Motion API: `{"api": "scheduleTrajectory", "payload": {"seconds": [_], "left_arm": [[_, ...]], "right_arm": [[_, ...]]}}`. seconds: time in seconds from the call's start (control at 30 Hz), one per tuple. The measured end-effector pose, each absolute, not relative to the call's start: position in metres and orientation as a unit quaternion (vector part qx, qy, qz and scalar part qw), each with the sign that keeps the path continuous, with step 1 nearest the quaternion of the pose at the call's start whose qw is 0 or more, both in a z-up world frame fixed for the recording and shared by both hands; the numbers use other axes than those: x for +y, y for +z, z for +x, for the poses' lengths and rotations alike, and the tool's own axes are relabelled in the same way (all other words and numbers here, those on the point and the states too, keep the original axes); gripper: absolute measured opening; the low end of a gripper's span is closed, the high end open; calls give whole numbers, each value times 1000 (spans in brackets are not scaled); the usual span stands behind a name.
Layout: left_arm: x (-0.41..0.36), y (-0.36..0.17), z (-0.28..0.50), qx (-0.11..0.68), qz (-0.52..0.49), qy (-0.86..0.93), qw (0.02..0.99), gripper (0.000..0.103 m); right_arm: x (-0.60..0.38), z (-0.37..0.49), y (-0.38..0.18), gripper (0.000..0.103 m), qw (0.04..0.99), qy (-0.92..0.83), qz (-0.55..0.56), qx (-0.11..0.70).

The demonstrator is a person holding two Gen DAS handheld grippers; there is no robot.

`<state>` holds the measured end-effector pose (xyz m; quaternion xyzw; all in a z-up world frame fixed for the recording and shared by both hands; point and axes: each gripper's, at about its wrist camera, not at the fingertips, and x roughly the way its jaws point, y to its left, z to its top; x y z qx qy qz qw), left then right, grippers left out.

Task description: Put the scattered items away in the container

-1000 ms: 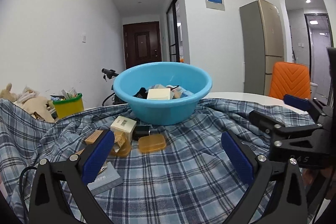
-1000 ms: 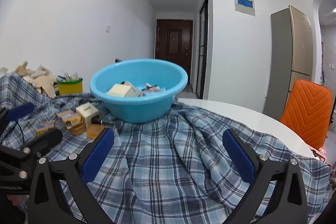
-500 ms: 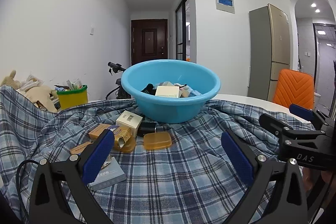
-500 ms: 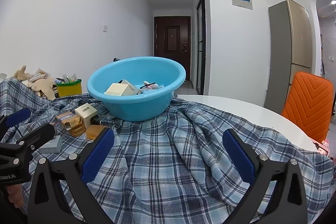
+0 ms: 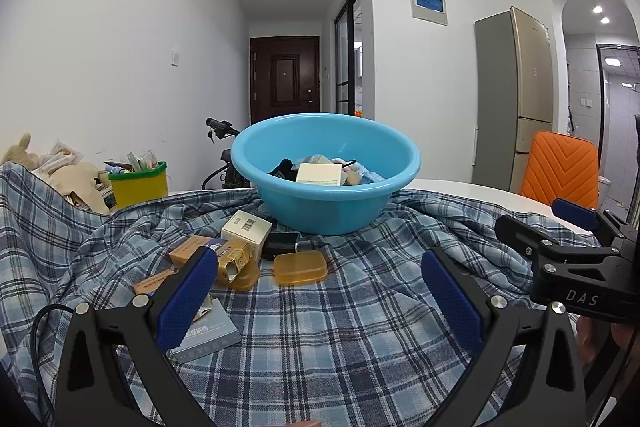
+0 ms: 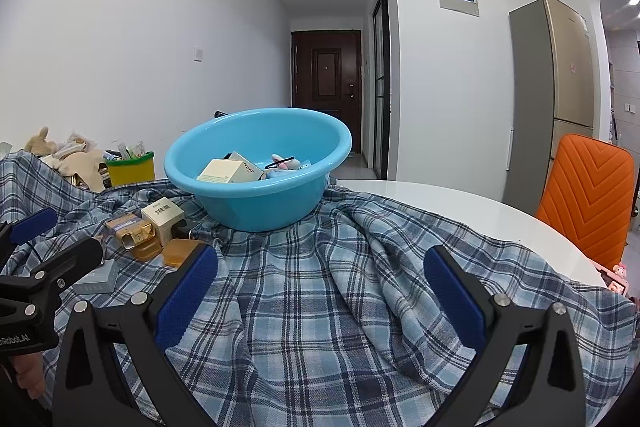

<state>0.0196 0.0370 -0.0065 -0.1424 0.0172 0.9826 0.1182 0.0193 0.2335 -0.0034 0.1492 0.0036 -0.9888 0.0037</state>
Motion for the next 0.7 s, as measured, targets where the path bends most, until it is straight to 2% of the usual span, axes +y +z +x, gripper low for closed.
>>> {"api": "scheduleTrajectory", "payload": {"seconds": [0.7], "left_arm": [[36, -7, 20, 17, -143, 983, 115, 103]], "right_arm": [[234, 19, -3, 103, 4, -989, 149, 4]]}}
